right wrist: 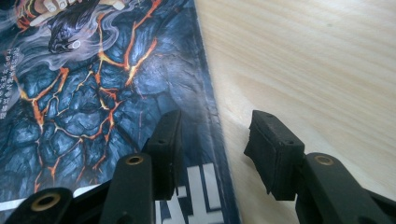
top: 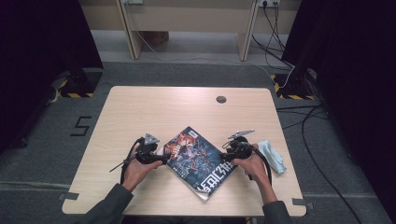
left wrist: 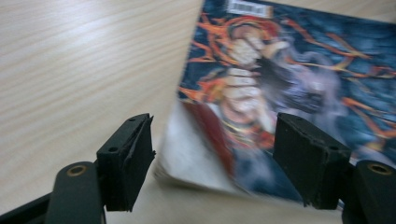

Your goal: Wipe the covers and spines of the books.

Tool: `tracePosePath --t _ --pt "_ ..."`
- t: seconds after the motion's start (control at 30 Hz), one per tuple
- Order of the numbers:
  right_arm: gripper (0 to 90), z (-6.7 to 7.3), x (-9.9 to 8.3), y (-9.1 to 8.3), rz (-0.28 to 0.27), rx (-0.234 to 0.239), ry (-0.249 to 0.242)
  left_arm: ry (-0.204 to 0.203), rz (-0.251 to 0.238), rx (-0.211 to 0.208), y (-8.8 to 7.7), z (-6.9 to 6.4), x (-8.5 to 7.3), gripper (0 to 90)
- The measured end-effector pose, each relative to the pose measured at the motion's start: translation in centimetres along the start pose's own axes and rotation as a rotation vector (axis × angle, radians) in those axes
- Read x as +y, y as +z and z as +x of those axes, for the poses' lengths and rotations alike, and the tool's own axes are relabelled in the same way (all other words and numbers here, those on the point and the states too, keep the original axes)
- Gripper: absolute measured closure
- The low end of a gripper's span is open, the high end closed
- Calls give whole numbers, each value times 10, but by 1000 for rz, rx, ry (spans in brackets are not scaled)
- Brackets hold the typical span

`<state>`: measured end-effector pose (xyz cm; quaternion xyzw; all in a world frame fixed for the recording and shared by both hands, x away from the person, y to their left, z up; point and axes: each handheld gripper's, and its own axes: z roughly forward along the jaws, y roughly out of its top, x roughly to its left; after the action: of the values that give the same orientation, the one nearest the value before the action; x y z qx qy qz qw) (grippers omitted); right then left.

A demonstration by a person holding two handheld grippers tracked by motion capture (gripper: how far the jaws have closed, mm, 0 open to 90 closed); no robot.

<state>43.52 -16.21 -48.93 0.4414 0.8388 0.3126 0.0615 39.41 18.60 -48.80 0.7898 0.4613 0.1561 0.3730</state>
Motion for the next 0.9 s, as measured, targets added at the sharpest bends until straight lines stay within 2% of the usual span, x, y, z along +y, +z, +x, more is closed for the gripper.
tracePosePath --t 0.07,0.13,0.17,0.2,0.3,0.37,0.43,0.47,0.53,0.6,0.77,0.83,0.9 --pt "554 1 1 3 -5 20 -3 0 -1 -29 -8 -7 -6 277" --pt "557 4 2 6 -1 27 1 -24 17 -82 -12 -13 -13 282" --pt "549 5 2 7 5 33 -6 -21 29 -105 -13 -17 -16 288" --pt "546 7 2 8 11 31 -5 -19 31 -110 -13 -20 -19 291" --pt "569 10 0 5 12 18 -10 -24 49 -148 -12 -29 -28 301" --pt "584 12 -3 3 15 18 -31 -31 62 -174 -9 -33 -30 303" --pt "591 16 -8 -1 23 28 -29 -64 73 -204 -5 -35 -30 313" --pt "592 19 -12 -3 23 28 -36 -67 71 -197 -4 -36 -30 311" --pt "592 24 -18 -7 29 20 -64 -46 67 -180 -3 -37 -30 305" --pt "592 30 -25 -13 31 18 -79 -53 66 -172 -2 -37 -29 303" --pt "596 40 -45 -23 28 44 -85 -47 61 -157 5 -36 -24 292" --pt "602 42 -49 -27 27 47 -70 -45 55 -150 8 -37 -23 299" --pt "596 39 -48 -27 13 36 -60 -26 60 -153 6 -38 -23 297"
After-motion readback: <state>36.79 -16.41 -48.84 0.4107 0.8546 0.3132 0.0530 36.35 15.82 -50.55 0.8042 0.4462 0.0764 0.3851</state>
